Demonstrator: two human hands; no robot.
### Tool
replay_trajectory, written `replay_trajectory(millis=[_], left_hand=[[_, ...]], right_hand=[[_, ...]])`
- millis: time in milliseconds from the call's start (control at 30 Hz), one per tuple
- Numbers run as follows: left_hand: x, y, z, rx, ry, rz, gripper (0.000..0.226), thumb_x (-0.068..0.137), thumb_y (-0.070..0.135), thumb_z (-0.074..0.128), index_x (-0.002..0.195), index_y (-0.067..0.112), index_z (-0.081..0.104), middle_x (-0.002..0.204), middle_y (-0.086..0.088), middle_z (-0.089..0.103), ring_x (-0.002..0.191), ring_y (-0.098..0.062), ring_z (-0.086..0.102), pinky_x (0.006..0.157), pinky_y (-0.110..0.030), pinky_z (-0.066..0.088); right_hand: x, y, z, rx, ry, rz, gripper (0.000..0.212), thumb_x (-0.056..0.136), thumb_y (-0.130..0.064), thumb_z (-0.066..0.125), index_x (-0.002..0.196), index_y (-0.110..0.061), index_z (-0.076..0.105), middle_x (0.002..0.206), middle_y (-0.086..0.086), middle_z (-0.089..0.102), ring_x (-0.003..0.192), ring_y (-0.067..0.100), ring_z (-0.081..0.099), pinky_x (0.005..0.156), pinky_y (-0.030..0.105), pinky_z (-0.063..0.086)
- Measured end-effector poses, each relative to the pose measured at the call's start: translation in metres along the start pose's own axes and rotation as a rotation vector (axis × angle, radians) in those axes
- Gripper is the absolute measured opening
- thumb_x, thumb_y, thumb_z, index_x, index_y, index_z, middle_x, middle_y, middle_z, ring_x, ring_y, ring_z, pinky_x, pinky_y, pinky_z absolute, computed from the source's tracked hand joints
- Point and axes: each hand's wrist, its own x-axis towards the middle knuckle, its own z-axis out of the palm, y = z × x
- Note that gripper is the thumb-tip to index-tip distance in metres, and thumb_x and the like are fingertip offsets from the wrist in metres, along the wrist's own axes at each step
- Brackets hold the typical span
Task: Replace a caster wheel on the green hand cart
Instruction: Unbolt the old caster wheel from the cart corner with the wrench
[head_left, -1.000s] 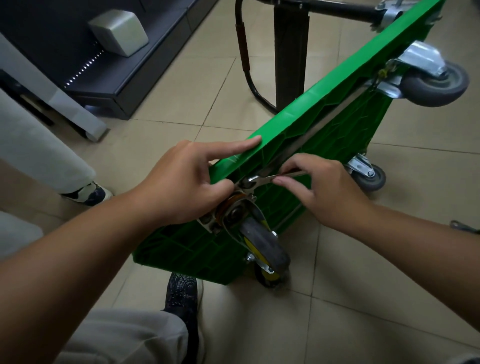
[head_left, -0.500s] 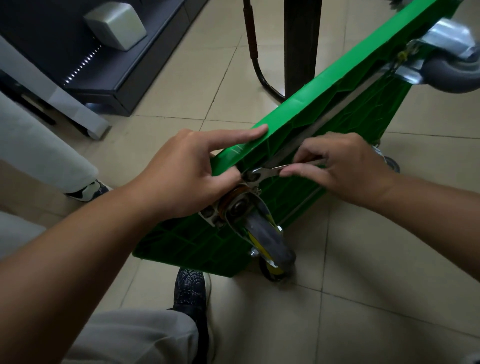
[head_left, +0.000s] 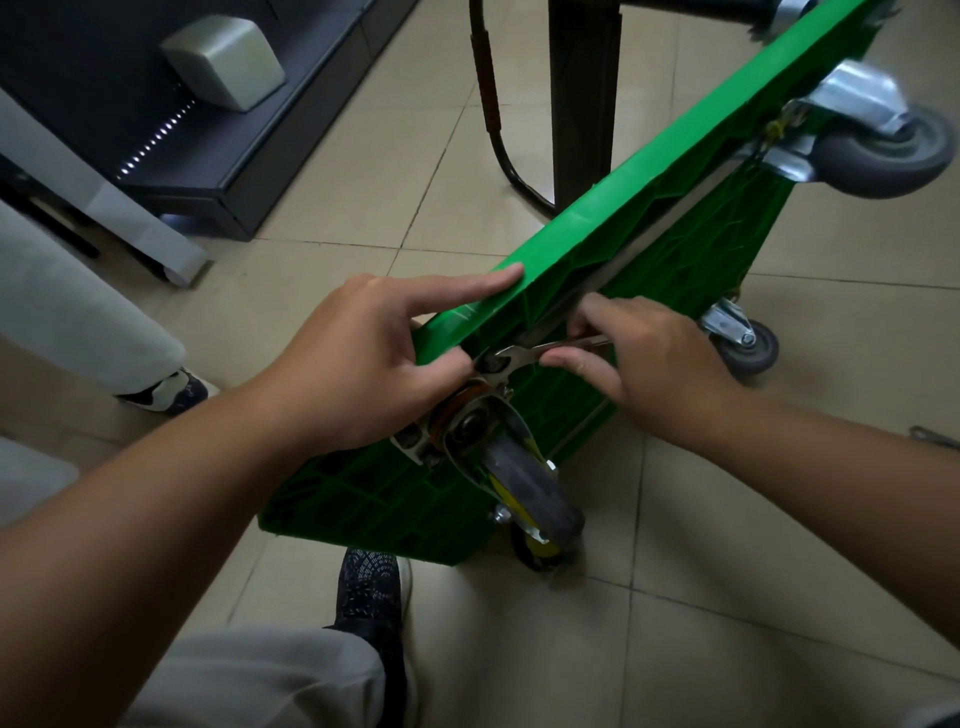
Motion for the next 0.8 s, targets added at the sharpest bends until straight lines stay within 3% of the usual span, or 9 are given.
replay_trajectory(millis=[100, 200, 333, 433, 567, 700, 800], left_hand=[[0.000, 0.003, 0.000, -0.007, -0.015, -0.010, 0.063, 0.086, 0.032, 0.058, 0.140, 0.063, 0.049, 0.100, -0.007, 0.079, 0.046, -0.029, 0.056, 0.047, -0.043, 0.053], [0.000, 0.004, 0.001, -0.015, -0.023, 0.003, 0.063, 0.086, 0.032, 0.058, 0.140, 0.064, 0.048, 0.107, -0.014, 0.078, 0.051, -0.024, 0.064, 0.049, -0.042, 0.055], [0.001, 0.003, 0.004, -0.034, -0.021, 0.006, 0.064, 0.087, 0.032, 0.058, 0.140, 0.066, 0.047, 0.119, -0.015, 0.075, 0.084, -0.043, 0.074, 0.062, -0.051, 0.061], [0.002, 0.002, 0.004, -0.053, -0.019, 0.000, 0.063, 0.087, 0.033, 0.059, 0.140, 0.065, 0.048, 0.123, -0.013, 0.074, 0.094, -0.042, 0.075, 0.069, -0.053, 0.063], [0.002, 0.002, 0.004, -0.056, -0.019, -0.002, 0.062, 0.087, 0.033, 0.059, 0.140, 0.064, 0.049, 0.122, -0.004, 0.076, 0.091, -0.040, 0.075, 0.067, -0.051, 0.063], [0.002, 0.004, 0.003, -0.054, -0.010, 0.004, 0.062, 0.087, 0.031, 0.060, 0.139, 0.063, 0.051, 0.125, -0.004, 0.074, 0.101, -0.040, 0.074, 0.077, -0.055, 0.063], [0.002, 0.005, 0.002, -0.036, -0.010, 0.014, 0.062, 0.087, 0.033, 0.059, 0.139, 0.064, 0.049, 0.117, -0.009, 0.077, 0.084, -0.035, 0.077, 0.067, -0.051, 0.063]], right_hand=[[-0.002, 0.005, 0.010, 0.003, 0.046, -0.007, 0.058, 0.095, -0.062, 0.051, 0.081, -0.008, 0.066, 0.073, 0.009, 0.064, 0.069, 0.030, 0.058, 0.066, 0.037, 0.043], [0.001, 0.012, 0.011, -0.034, 0.104, 0.056, 0.064, 0.087, -0.073, 0.053, 0.076, -0.012, 0.071, 0.072, 0.005, 0.068, 0.070, 0.027, 0.063, 0.073, 0.038, 0.047], [0.008, 0.011, 0.004, 0.097, 0.085, 0.261, 0.076, 0.066, -0.093, 0.051, 0.081, -0.022, 0.074, 0.079, -0.002, 0.068, 0.078, 0.022, 0.064, 0.068, 0.035, 0.051], [0.016, 0.013, -0.003, 0.094, 0.055, 0.225, 0.076, 0.064, -0.095, 0.051, 0.076, -0.024, 0.073, 0.076, -0.002, 0.068, 0.077, 0.022, 0.065, 0.068, 0.037, 0.054], [0.019, 0.014, -0.015, -0.044, 0.017, 0.183, 0.078, 0.064, -0.099, 0.043, 0.069, -0.025, 0.070, 0.063, -0.003, 0.064, 0.067, 0.024, 0.064, 0.061, 0.031, 0.045], [0.018, 0.008, -0.021, -0.188, -0.029, 0.157, 0.077, 0.067, -0.097, 0.039, 0.063, -0.024, 0.061, 0.056, -0.002, 0.054, 0.060, 0.024, 0.055, 0.061, 0.029, 0.030], [0.030, 0.005, -0.042, -0.284, -0.012, 0.034, 0.081, 0.073, -0.097, 0.040, 0.064, -0.019, 0.059, 0.058, 0.002, 0.050, 0.056, 0.024, 0.049, 0.060, 0.031, 0.031]])
